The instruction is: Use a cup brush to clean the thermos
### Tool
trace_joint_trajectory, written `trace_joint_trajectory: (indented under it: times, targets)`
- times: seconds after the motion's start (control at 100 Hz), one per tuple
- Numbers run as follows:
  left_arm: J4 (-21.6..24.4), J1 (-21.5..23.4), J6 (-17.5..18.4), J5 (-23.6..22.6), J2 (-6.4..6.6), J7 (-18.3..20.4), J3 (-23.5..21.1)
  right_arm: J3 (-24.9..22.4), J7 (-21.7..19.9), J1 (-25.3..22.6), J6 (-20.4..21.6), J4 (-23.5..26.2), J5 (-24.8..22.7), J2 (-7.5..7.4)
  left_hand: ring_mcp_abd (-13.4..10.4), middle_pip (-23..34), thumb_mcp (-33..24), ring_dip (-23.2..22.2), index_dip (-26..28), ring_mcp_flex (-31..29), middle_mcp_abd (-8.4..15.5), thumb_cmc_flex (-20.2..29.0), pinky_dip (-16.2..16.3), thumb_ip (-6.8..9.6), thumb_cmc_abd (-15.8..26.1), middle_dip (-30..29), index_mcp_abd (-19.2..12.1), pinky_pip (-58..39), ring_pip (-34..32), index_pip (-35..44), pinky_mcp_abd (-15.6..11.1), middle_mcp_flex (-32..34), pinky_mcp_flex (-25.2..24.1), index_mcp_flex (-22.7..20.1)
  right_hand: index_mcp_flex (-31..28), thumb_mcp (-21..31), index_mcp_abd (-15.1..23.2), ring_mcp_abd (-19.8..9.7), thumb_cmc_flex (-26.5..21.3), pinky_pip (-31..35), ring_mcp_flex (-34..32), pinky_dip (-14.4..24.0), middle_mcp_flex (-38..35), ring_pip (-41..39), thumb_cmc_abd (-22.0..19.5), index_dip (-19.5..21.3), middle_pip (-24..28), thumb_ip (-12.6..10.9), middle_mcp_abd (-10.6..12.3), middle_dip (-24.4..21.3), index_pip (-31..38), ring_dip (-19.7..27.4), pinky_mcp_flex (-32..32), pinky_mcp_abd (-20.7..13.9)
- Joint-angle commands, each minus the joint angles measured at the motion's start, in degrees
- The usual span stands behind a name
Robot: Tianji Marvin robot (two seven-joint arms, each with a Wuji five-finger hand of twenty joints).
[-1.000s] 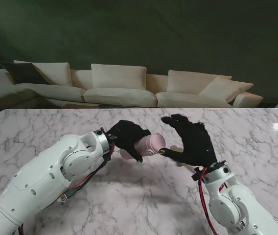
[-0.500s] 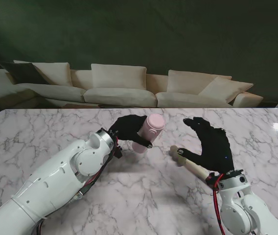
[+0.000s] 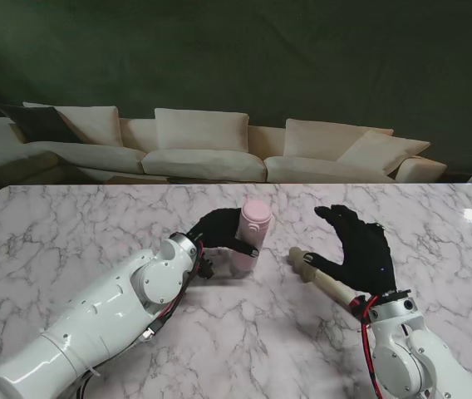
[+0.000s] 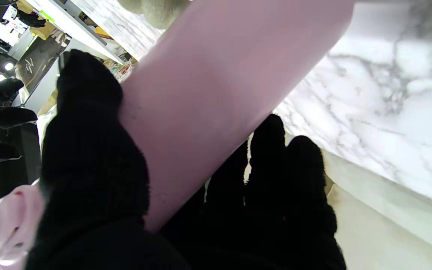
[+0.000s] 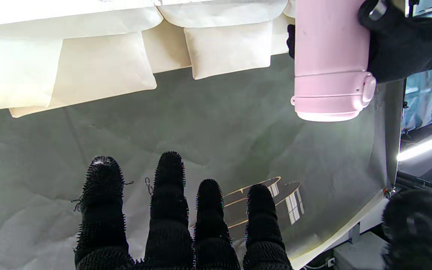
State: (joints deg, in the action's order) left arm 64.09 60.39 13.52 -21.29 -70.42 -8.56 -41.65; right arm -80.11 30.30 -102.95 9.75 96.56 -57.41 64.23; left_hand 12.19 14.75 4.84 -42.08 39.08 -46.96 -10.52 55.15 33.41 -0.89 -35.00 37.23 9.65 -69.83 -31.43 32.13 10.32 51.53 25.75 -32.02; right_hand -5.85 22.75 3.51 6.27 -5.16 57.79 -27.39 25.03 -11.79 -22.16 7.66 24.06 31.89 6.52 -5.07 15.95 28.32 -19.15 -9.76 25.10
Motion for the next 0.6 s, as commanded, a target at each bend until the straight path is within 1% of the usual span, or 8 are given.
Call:
trace_joint_trajectory:
  times: [0.0,0.31,0.35,0.38,0.45,0.48,0.51,0.59]
  targets:
    - [-1.12,-0.38,0.17,0.32,-0.53,1.07,0.67,0.16,0.03,0.07,-0.49,-0.81,-0.11,-0.03,-0.61,1.99,-11.69,0.55,1.46,0.69,9.07,16.74,-0.31,3.82,25.23,-0.36,-11.29,1.00,0.16,7.09,-0.84,0.92,-1.45,-3.61,1.42,-0.95,-0.68,-1.35,-0.56,-1.04,1.48,0.19,1.72,1.42,-2.70,1.31,-0.81,-1.64,-0.16,-0.23,-1.40,0.34,1.34,-1.72]
    - [-3.78,0.35,0.30,0.81,-0.87,0.45,1.12,0.44,0.18,0.13,-1.18,-1.52,0.21,0.04,-0.61,0.66,-10.35,1.04,0.26,1.54,8.94,15.67,-0.19,3.76,24.71,-1.34,-10.57,1.70,0.95,5.46,-0.31,-0.08,-2.62,-3.20,1.40,-1.76,-0.68,-1.39,-1.05,-1.51,1.79,0.47,1.72,1.43,-3.57,1.73,-0.76,-1.66,-0.05,-0.22,-1.56,0.33,2.12,-2.16]
    - [-3.99,0.50,0.27,0.97,-0.91,0.36,1.04,0.48,0.14,0.12,-1.26,-1.50,0.22,0.04,1.15,0.62,-10.15,1.00,0.23,2.11,8.91,15.54,-0.13,3.77,24.46,-1.35,-10.45,1.77,1.03,5.33,-0.27,-0.06,-2.74,-3.22,1.40,-1.89,-0.67,-1.35,-1.05,-1.54,1.83,0.51,1.74,1.43,-3.83,1.76,-0.80,-1.66,-0.23,-0.23,-1.59,0.33,2.11,-2.21]
    - [-4.23,0.56,0.25,0.98,-0.95,0.21,1.02,0.51,0.13,0.12,-1.32,-1.49,0.22,0.04,0.43,0.50,-9.91,0.94,0.14,2.02,8.89,15.23,-0.08,3.76,24.20,-1.39,-10.35,1.78,0.89,5.11,-0.29,-0.20,-2.76,-3.05,1.40,-2.05,-0.67,-1.44,-1.01,-1.57,1.83,0.54,1.75,1.42,-4.04,1.80,-0.82,-1.65,-0.08,-0.24,-1.61,0.32,2.14,-2.22]
    - [-4.51,0.72,0.24,1.22,-0.95,0.27,0.90,0.59,0.05,0.13,-1.48,-1.44,0.30,0.05,1.31,0.23,-9.56,0.95,0.05,2.59,8.74,14.79,-0.01,3.83,23.56,-1.44,-10.24,1.93,0.99,4.71,-0.26,-0.57,-3.04,-2.75,1.36,-2.20,-0.71,-1.38,-1.26,-1.61,1.71,0.60,1.73,1.36,-4.06,1.87,-0.82,-1.67,-0.07,-0.24,-1.61,0.30,2.17,-2.21]
    - [-4.63,0.75,0.28,1.23,-0.93,0.31,0.87,0.63,0.07,0.15,-1.55,-1.45,0.30,0.06,1.28,0.18,-9.20,0.98,0.03,2.82,7.71,14.15,0.05,3.87,23.12,-1.53,-10.13,1.98,1.04,4.53,-0.17,-1.04,-3.14,-2.70,1.37,-2.29,-0.71,-1.47,-1.30,-1.61,1.70,0.64,1.73,1.35,-4.18,1.89,-0.82,-1.67,-0.13,-0.25,-1.61,0.29,2.15,-2.23]
    - [-4.77,0.77,0.35,1.17,-0.91,0.30,0.86,0.67,0.11,0.18,-1.57,-1.48,0.28,0.05,1.34,0.16,-8.93,1.02,-0.07,3.02,8.38,13.62,0.09,3.92,22.79,-1.58,-9.92,2.03,1.12,4.25,-0.18,-1.16,-3.20,-2.52,1.38,-2.39,-0.70,-1.43,-1.38,-1.63,1.70,0.66,1.71,1.33,-4.17,1.92,-0.81,-1.67,-0.15,-0.24,-1.63,0.29,2.18,-2.24]
    - [-4.90,0.93,0.45,1.18,-0.79,0.50,0.70,0.75,0.12,0.22,-1.69,-1.51,0.26,0.05,1.43,1.42,-8.37,1.53,0.27,3.98,6.88,11.13,0.62,4.26,21.46,-3.75,-9.25,2.91,1.88,2.28,0.15,-3.78,-4.11,-1.90,1.35,-2.58,-0.76,-1.43,-1.61,-1.70,1.77,0.71,1.71,1.34,-4.17,1.98,-0.79,-1.70,-0.13,-0.23,-1.64,0.29,2.26,-2.26]
